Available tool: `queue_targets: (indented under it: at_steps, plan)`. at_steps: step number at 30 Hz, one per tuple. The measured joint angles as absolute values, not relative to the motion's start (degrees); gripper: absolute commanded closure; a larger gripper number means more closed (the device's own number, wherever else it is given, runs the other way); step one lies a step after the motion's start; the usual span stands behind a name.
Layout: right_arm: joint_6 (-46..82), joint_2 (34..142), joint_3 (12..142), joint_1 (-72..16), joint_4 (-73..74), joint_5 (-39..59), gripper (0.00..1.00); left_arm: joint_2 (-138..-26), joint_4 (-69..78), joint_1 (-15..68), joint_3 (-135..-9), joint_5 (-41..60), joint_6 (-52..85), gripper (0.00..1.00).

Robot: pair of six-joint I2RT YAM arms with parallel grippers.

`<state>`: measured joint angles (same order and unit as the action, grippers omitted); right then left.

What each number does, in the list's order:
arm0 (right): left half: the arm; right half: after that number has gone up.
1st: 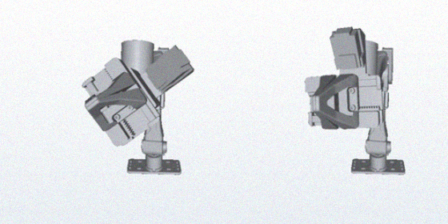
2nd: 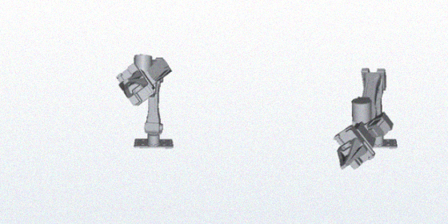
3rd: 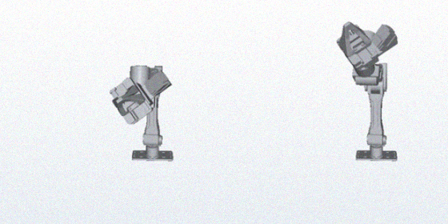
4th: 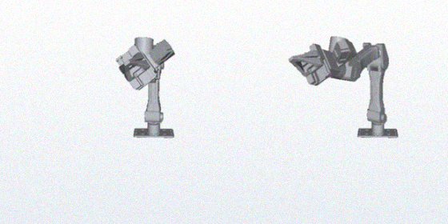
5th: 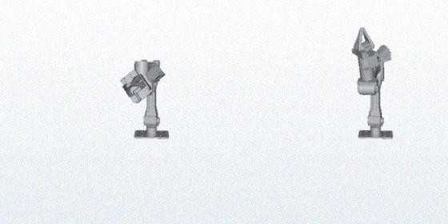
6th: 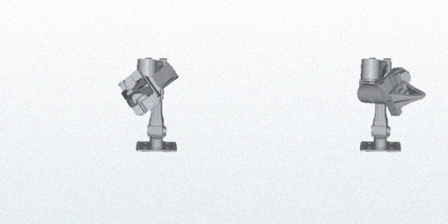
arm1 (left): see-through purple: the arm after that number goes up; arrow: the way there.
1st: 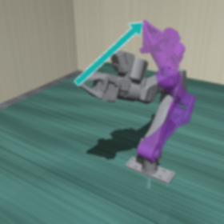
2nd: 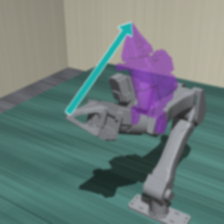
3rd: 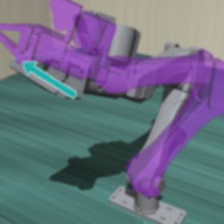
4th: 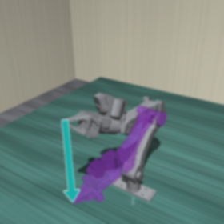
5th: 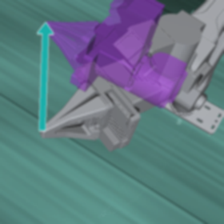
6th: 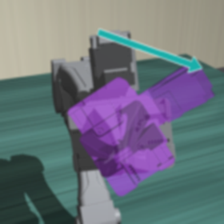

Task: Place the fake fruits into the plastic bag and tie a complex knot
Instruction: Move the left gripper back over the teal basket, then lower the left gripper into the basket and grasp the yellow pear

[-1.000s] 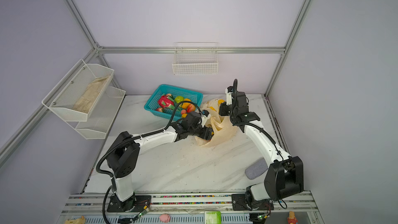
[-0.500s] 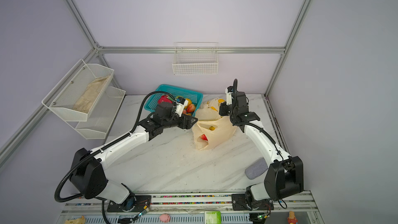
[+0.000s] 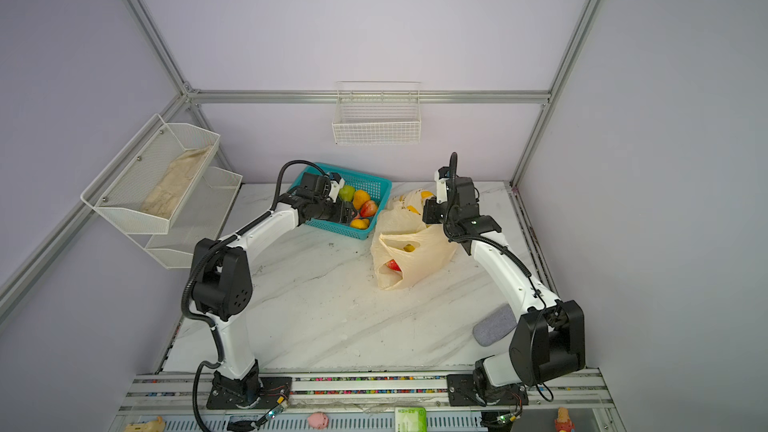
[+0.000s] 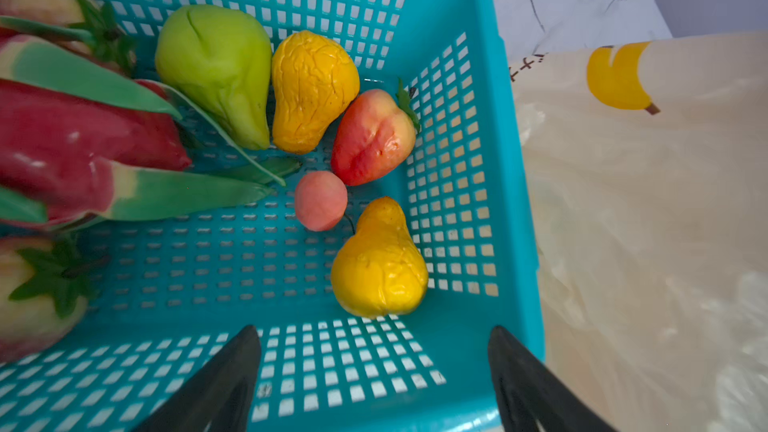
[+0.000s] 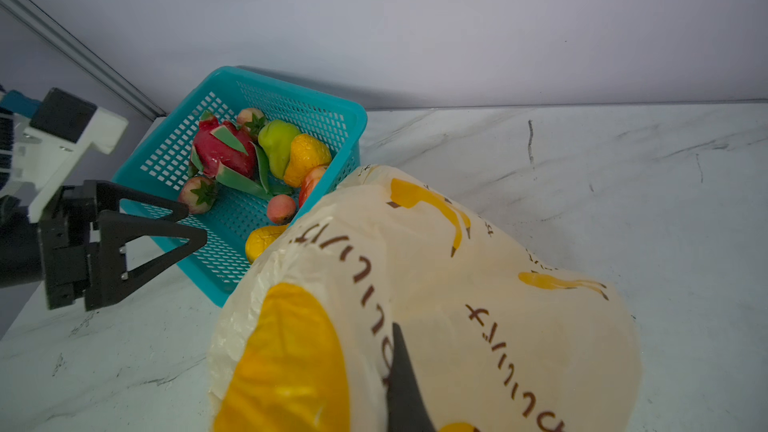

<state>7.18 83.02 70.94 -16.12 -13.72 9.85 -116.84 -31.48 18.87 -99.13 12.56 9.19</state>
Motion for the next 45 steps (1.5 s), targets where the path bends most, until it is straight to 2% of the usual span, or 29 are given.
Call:
queue_targets:
  at_steps: [7, 13, 28, 32, 39, 45]
  plan:
    - [7.16, 83.96, 71.90, -16.12, -14.92, 9.80, 1.00, -128.35, -42.04, 18.87, -114.39, 16.47, 4.84, 0.17]
    - [7.14, 83.96, 71.90, -16.12, -14.94, 9.63, 1.00, -133.93, -48.01, 19.00, -122.34, 18.72, 2.98, 0.17]
    - [7.16, 83.96, 71.88, -16.12, -14.81, 9.30, 1.00, -142.50, -56.55, 19.73, -131.07, 18.02, 0.36, 0.20]
    - [7.16, 83.96, 71.85, -16.12, -14.79, 9.30, 1.00, -144.03, -57.23, 19.90, -132.27, 17.54, 0.27, 0.24]
    - [7.16, 83.96, 71.77, -16.12, -14.70, 9.32, 1.00, -145.51, -58.17, 20.01, -134.06, 16.84, 0.27, 0.41]
    - [7.18, 83.96, 71.77, -16.12, -14.57, 9.30, 1.00, -145.36, -58.00, 20.01, -134.80, 15.57, 0.56, 0.49]
